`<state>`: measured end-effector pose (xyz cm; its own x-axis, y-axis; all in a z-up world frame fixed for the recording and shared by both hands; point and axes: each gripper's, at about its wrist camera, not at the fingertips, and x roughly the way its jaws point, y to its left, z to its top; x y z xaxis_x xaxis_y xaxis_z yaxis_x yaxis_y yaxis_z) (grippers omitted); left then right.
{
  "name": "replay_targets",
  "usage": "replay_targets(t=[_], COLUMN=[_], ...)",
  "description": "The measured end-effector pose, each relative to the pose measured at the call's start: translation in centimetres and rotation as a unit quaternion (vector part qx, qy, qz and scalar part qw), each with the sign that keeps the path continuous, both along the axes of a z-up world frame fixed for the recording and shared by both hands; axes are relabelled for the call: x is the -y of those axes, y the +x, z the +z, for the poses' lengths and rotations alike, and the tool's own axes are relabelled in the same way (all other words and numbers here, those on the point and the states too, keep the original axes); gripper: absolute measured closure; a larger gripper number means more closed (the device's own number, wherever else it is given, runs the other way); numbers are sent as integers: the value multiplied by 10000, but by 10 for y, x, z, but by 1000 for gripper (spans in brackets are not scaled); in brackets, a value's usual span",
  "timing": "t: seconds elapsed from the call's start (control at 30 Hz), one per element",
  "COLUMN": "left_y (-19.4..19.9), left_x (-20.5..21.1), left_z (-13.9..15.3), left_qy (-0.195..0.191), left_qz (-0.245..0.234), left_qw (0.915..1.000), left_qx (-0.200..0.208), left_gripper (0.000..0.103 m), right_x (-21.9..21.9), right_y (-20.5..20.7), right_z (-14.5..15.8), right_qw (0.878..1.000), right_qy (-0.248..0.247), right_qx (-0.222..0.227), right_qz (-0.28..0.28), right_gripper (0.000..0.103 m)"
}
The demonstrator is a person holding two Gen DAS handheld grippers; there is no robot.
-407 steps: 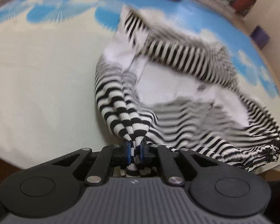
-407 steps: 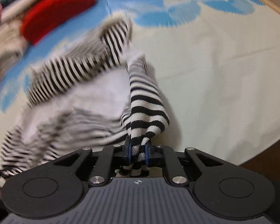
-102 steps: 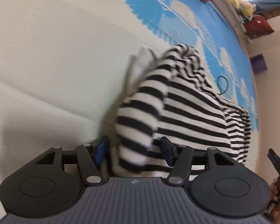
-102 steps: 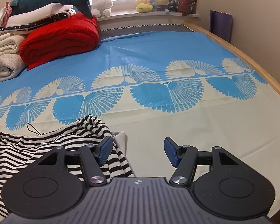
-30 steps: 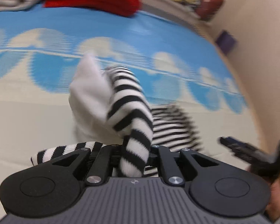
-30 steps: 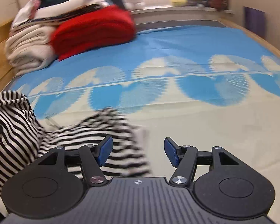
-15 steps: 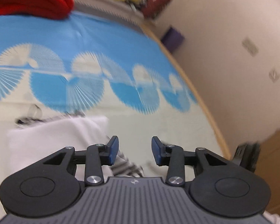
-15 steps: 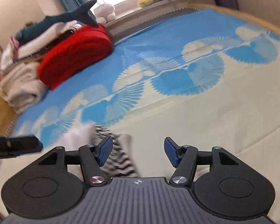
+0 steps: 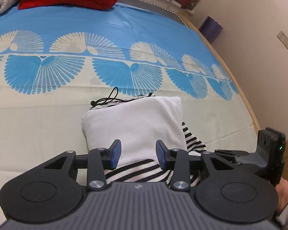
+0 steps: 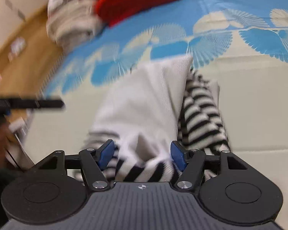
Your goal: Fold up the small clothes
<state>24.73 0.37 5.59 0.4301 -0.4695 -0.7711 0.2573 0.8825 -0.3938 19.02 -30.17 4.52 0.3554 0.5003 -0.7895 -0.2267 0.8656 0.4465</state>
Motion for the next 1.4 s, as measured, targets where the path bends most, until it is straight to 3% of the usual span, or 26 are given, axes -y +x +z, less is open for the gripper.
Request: replay_targets(t=[0.07, 0.1, 0.27, 0.33, 0.43, 0.57, 0.63, 0.7, 0.77, 0.8, 0.83, 0.93, 1.07, 1.2, 1.27, 1.3, 1.33, 1.37, 1.4], left_y=[-2, -4, -14, -19, -27, -39, -44, -45, -39, -36, -34, -27, -8, 10, 16, 18, 20, 21, 23], left_x=[3, 5, 33, 47, 70, 100, 109, 117, 114, 108, 102, 84, 49, 29, 22, 21, 20, 19, 18], left_z=[1, 1, -4, -9, -23, -70, -99, -108, -105, -103, -99, -82, -68, -66, -61, -60, -58, -56, -55], left_qy=[-20, -22, 120, 215, 317, 849, 1283, 1522, 1370, 1268, 1187, 995, 548, 473, 330, 255, 197, 169, 163], left_qz=[-50, -95, -672, -1017, -1606, -2153, -2189, -2240, -2166, -2119, -2085, -1869, -1155, -652, -565, -522, -481, -454, -431], left_qw=[10000, 10000, 9976, 9944, 9861, 9712, 9647, 9605, 9635, 9655, 9669, 9751, 9901, 9946, 9958, 9963, 9966, 9970, 9972], left_qx=[9, 3, -128, -171, -270, -570, -701, -645, -769, -832, -866, -657, -578, -656, -635, -636, -631, -606, -588], left_gripper=[60, 60, 60, 60, 60, 59, 55, 53, 52, 52, 53, 53, 53, 53, 53, 52, 52, 52, 52], right_x=[-5, -3, 46, 66, 84, 86, 82, 79, 86, 95, 105, 124, 121, 104, 94, 89, 86, 82, 83], right_y=[-9, -15, -44, -54, -61, -63, -61, -58, -52, -50, -47, -34, -4, 28, 43, 49, 52, 53, 51], right_z=[5, 11, 54, 57, 38, 2, -7, -10, -3, 3, 9, 12, -5, -24, -34, -36, -32, -25, -14], right_qw=[9995, 9990, 9934, 9939, 9969, 9923, 9904, 9910, 9926, 9929, 9914, 9804, 9767, 9725, 9710, 9718, 9730, 9729, 9696], right_qy=[-211, -204, 462, 261, -472, -1223, -1353, -1283, -1111, -865, -558, -76, 169, 377, 349, 383, 403, 392, 564], right_qx=[140, 296, 1043, 1040, 544, -84, -227, -354, -101, 74, 234, 500, 164, -155, -309, -292, -155, 100, 473], right_qz=[202, 270, -90, -257, -316, -200, -144, -120, -472, -808, -1160, -1905, -2133, -2292, -2343, -2307, -2267, -2275, -2332], right_gripper=[65, 93, 95, 95, 95, 95, 92, 86, 82, 74, 67, 57, 52, 39, 39, 48, 77, 94, 98])
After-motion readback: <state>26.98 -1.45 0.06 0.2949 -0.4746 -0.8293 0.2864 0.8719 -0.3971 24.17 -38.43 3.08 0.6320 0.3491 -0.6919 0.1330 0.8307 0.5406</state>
